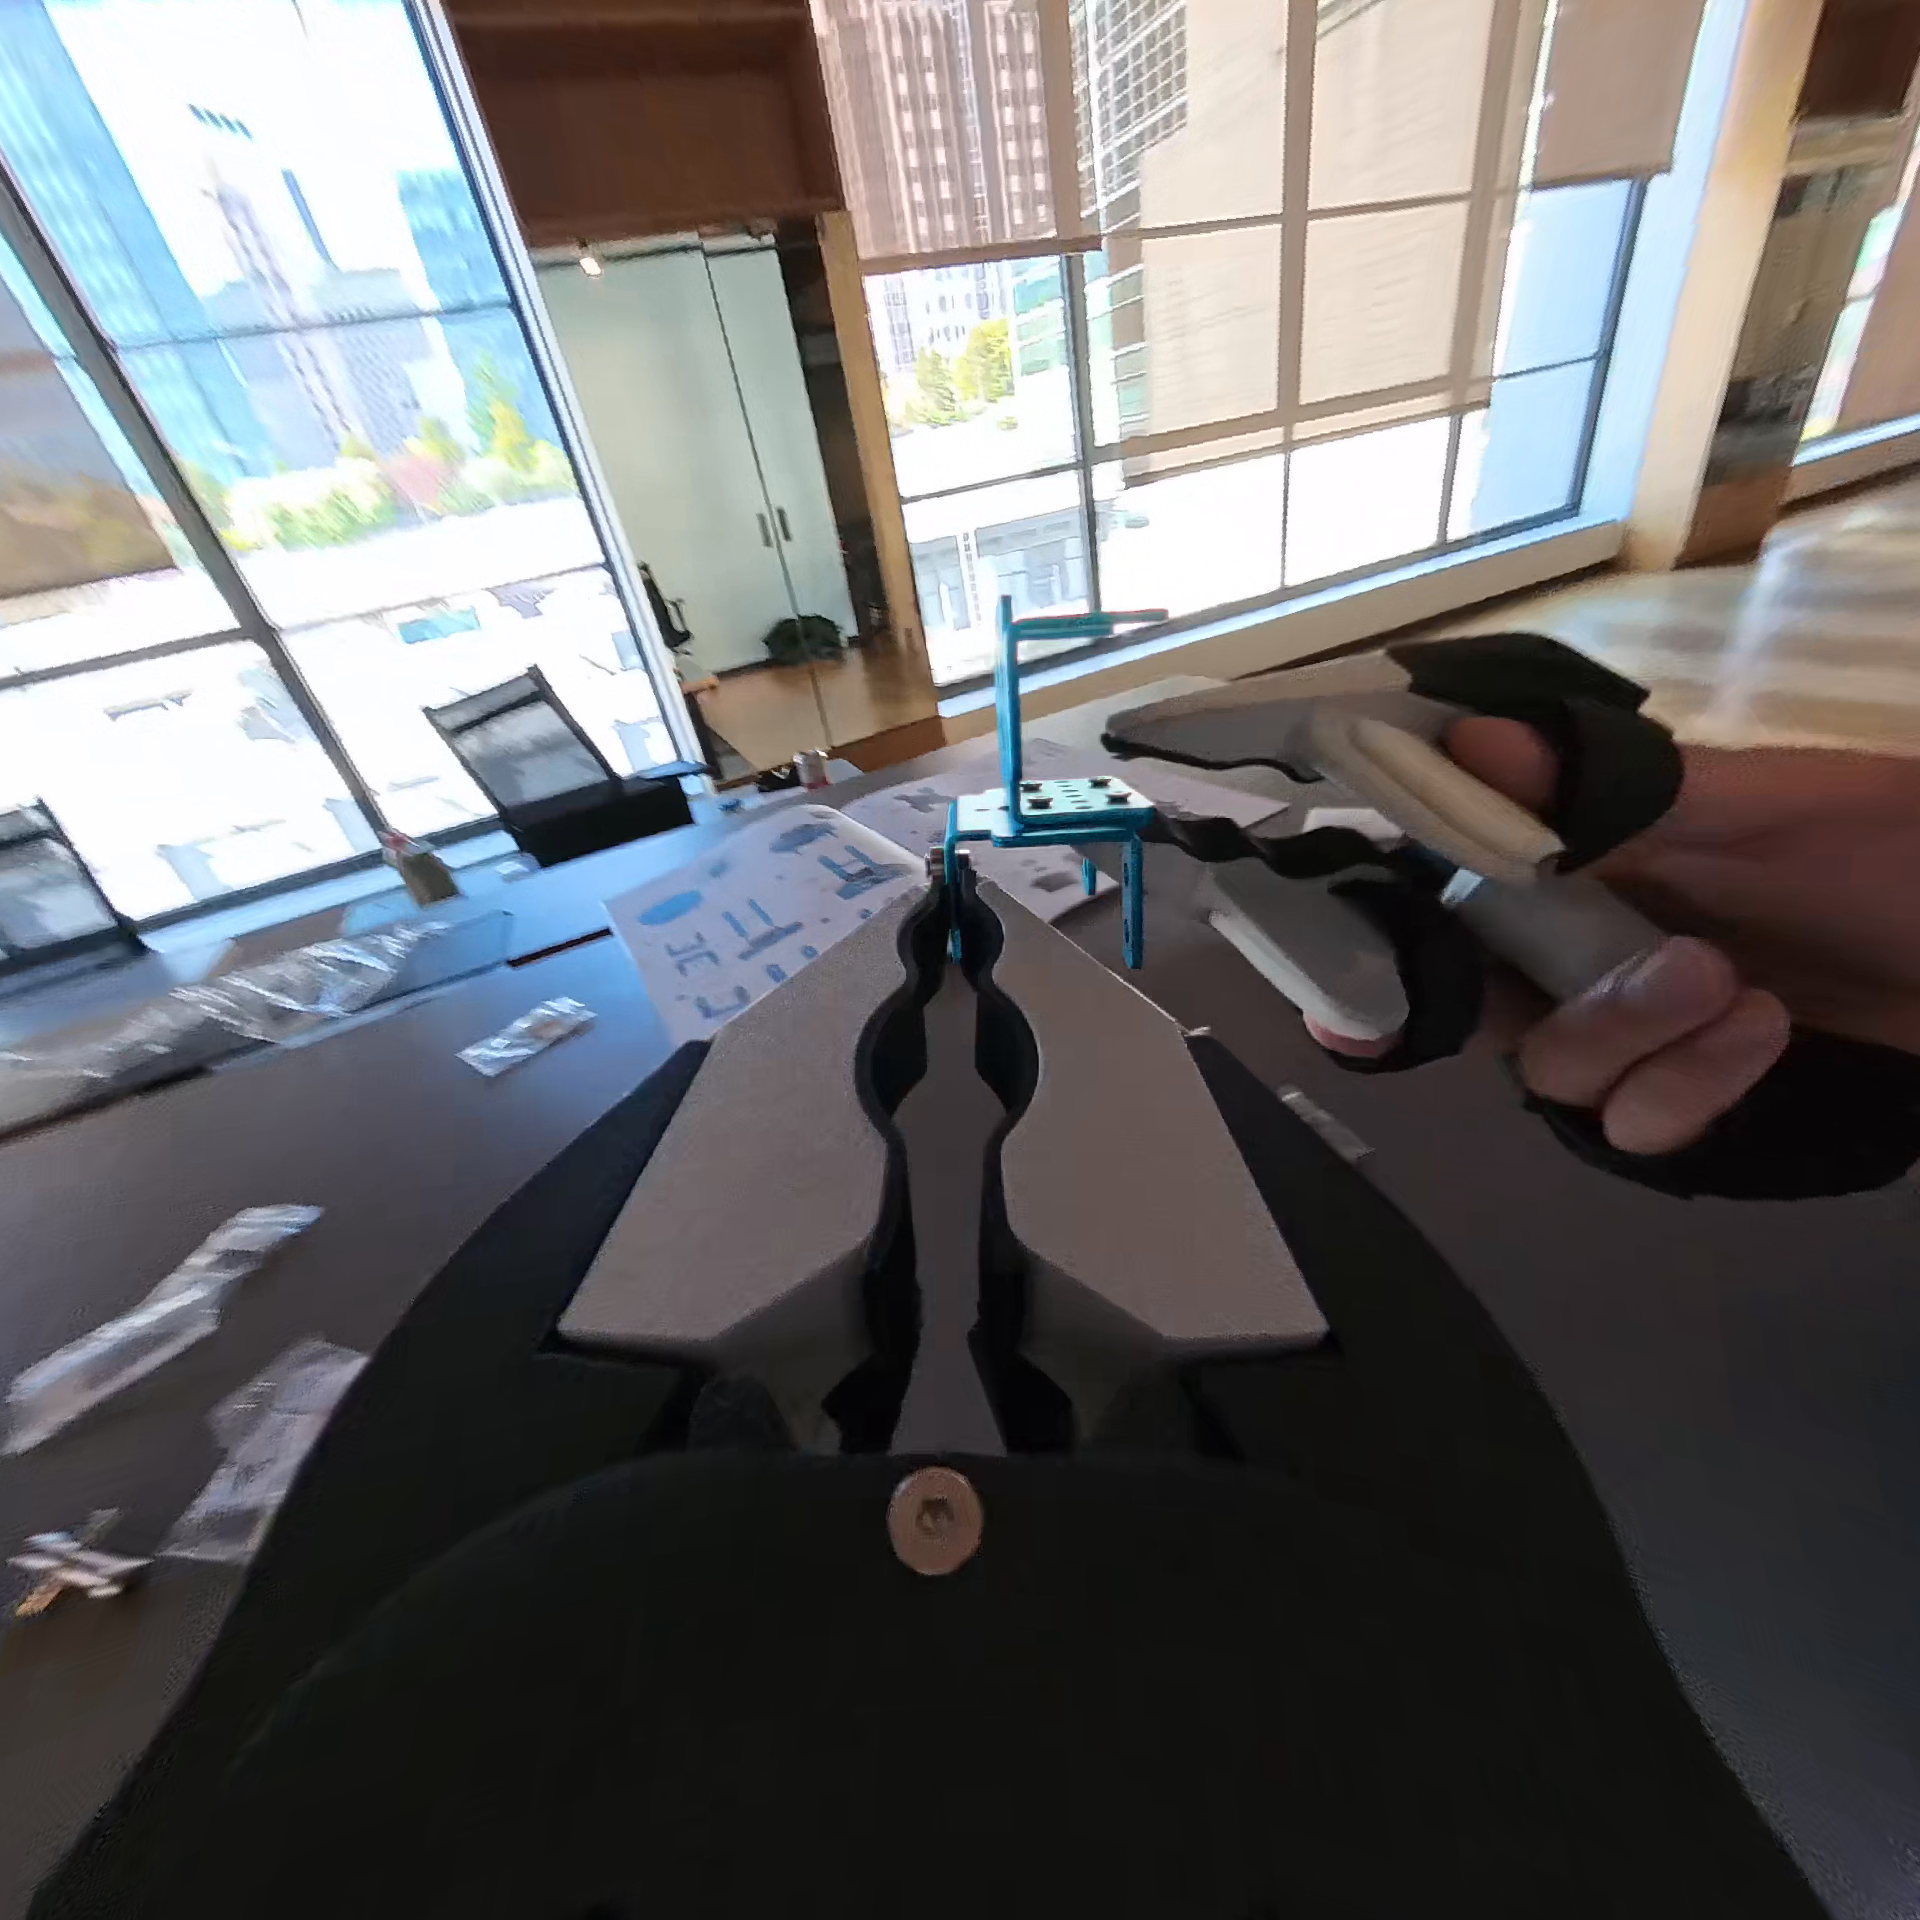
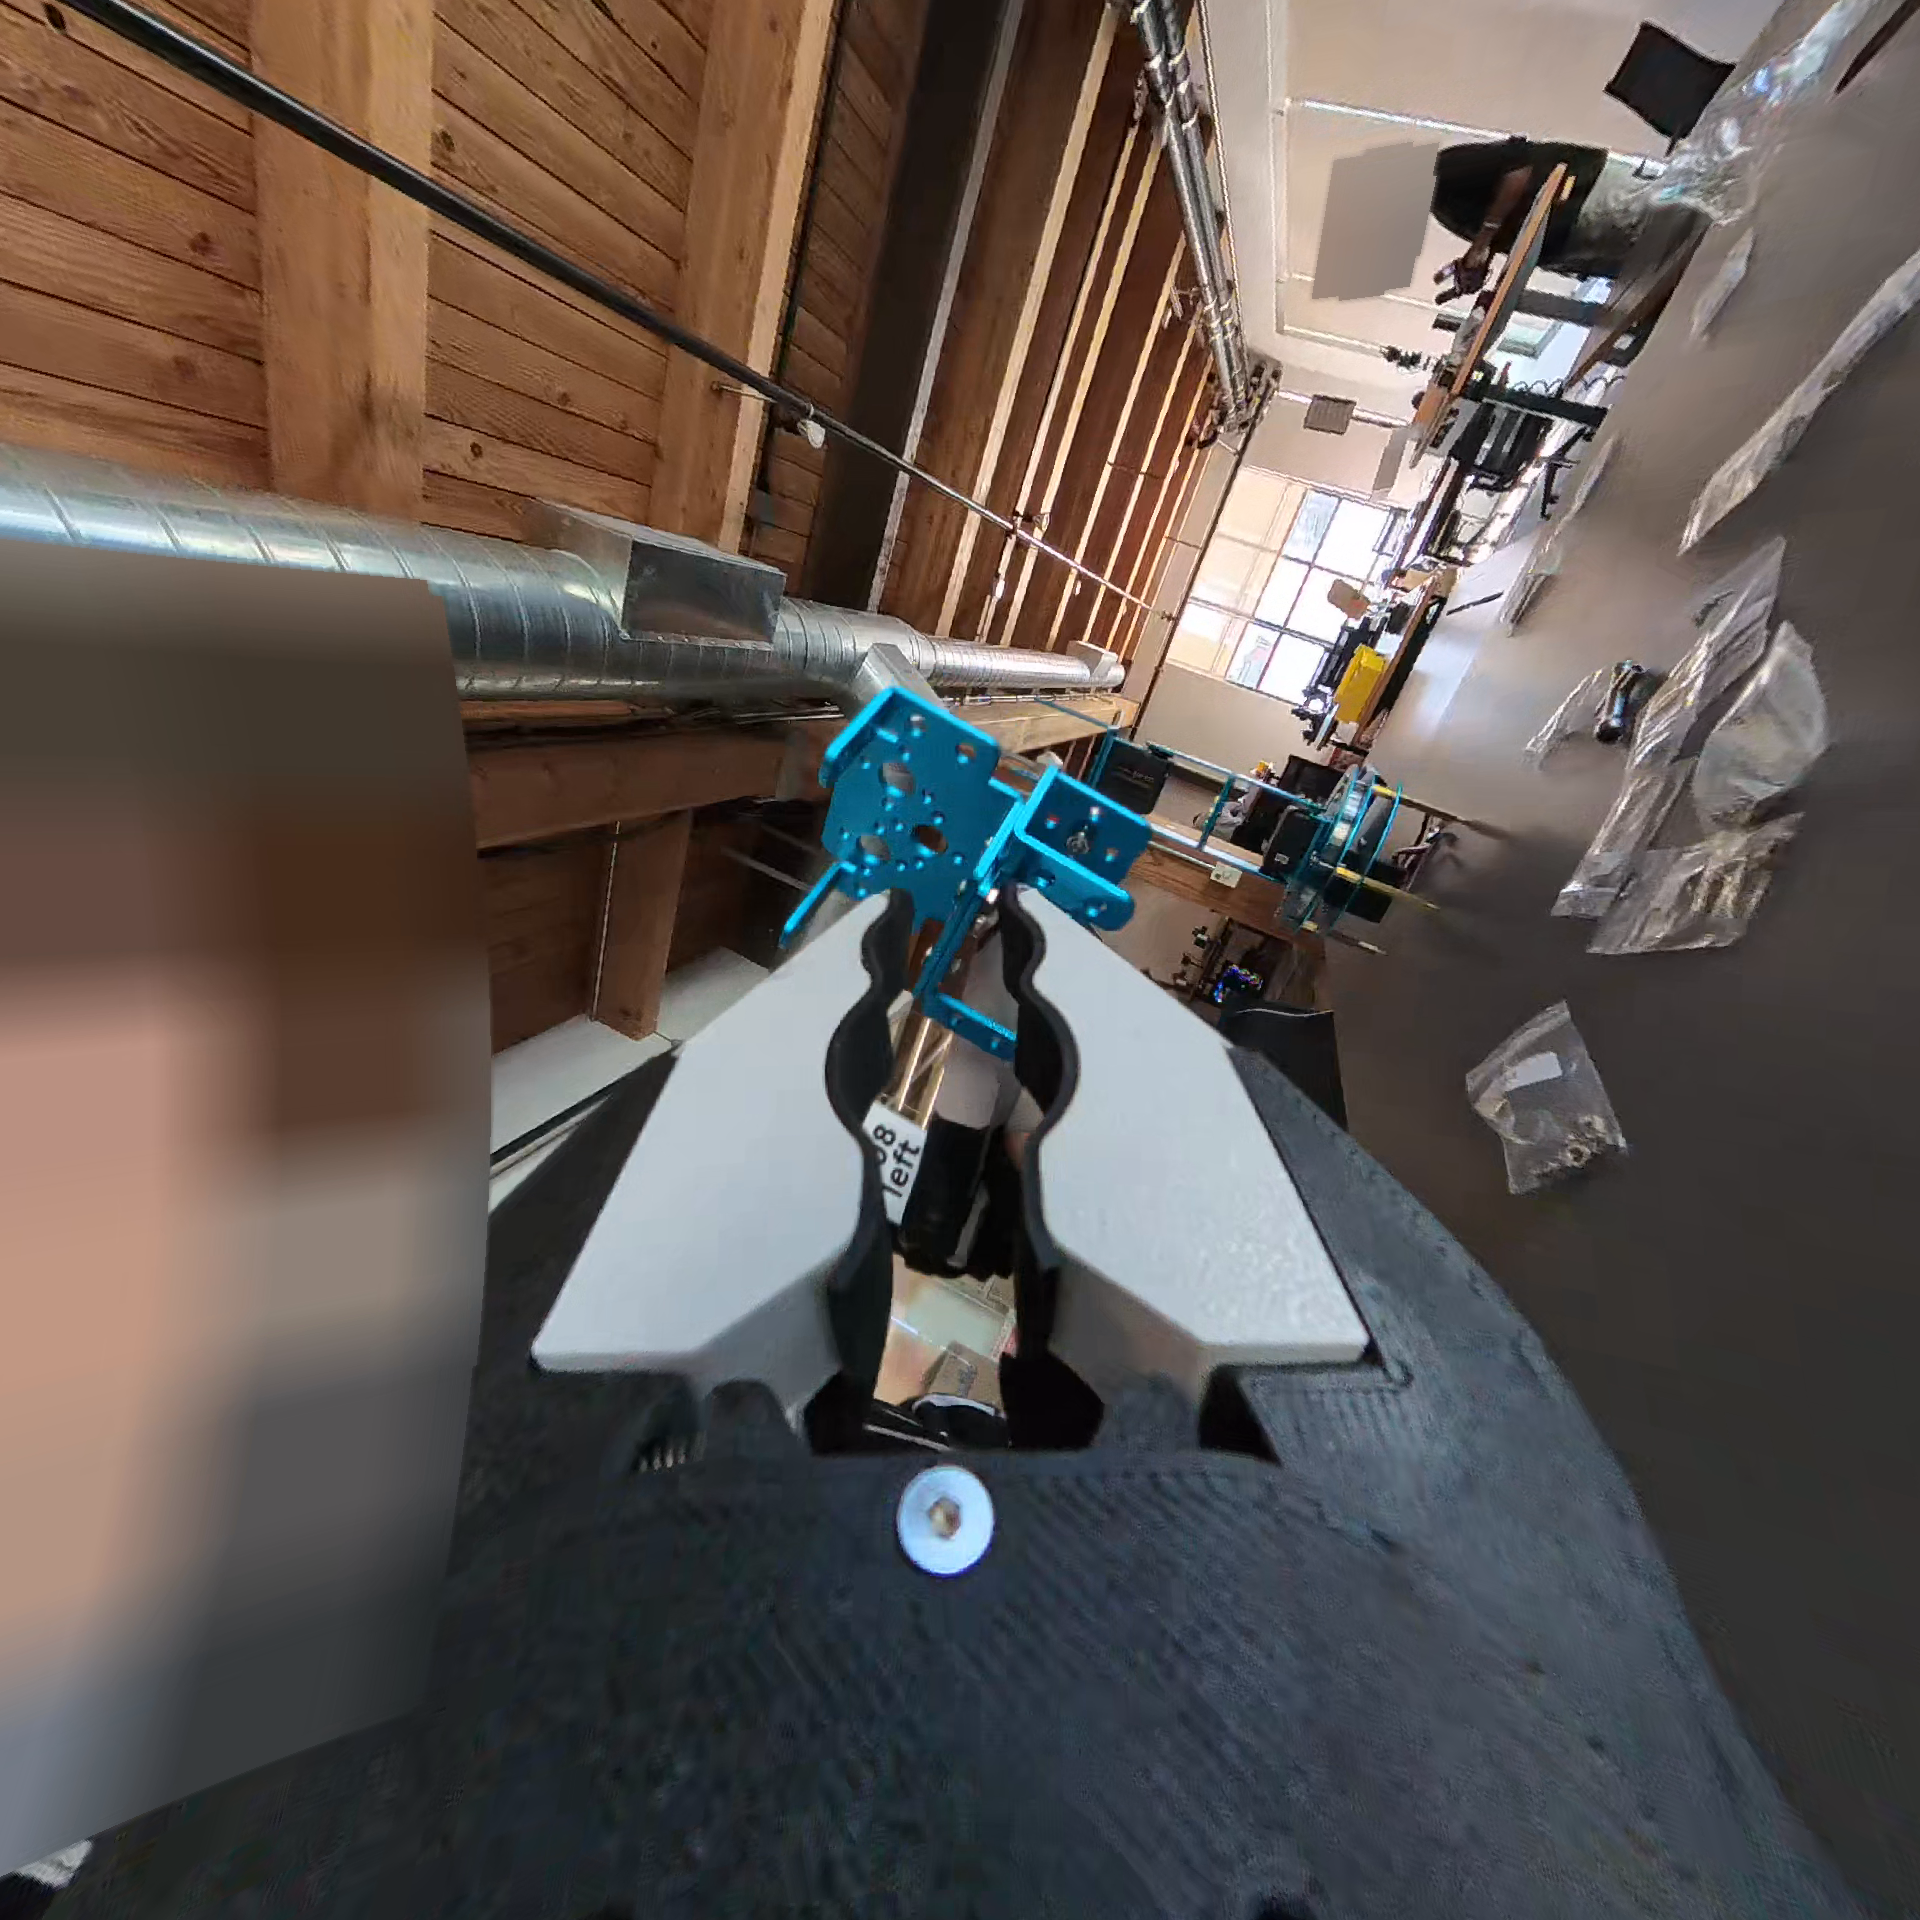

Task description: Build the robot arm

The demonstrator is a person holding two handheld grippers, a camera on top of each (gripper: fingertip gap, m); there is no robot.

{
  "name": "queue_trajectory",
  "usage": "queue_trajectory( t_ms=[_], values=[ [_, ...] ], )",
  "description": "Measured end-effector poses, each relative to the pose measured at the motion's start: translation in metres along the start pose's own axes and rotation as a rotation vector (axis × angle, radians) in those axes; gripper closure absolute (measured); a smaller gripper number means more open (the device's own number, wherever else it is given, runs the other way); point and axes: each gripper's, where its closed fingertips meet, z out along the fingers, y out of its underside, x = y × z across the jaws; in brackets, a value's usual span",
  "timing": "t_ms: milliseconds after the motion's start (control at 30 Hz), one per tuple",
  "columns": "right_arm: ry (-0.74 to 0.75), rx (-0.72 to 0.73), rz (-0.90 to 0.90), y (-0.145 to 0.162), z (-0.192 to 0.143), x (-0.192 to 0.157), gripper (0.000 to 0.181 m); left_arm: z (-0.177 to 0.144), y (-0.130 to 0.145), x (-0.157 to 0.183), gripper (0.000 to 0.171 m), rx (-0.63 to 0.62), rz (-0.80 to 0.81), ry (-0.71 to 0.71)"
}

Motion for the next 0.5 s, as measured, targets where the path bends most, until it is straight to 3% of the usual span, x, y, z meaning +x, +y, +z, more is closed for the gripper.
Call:
queue_trajectory(
  t_ms=[133, 300, 500],
  values=[
    [0.028, -0.062, -0.041, 0.015, 0.017, -0.001, 0.167, -0.020, -0.008, -0.010, 0.171, 0.033, 0.139, -0.072],
    [0.016, -0.135, -0.055, 0.044, 0.050, -0.004, 0.166, -0.044, -0.019, -0.028, 0.171, 0.070, 0.150, -0.093],
    [-0.052, -0.085, -0.034, 0.064, 0.088, -0.011, 0.173, -0.075, -0.025, -0.051, 0.171, 0.131, 0.195, -0.040]
  ],
)
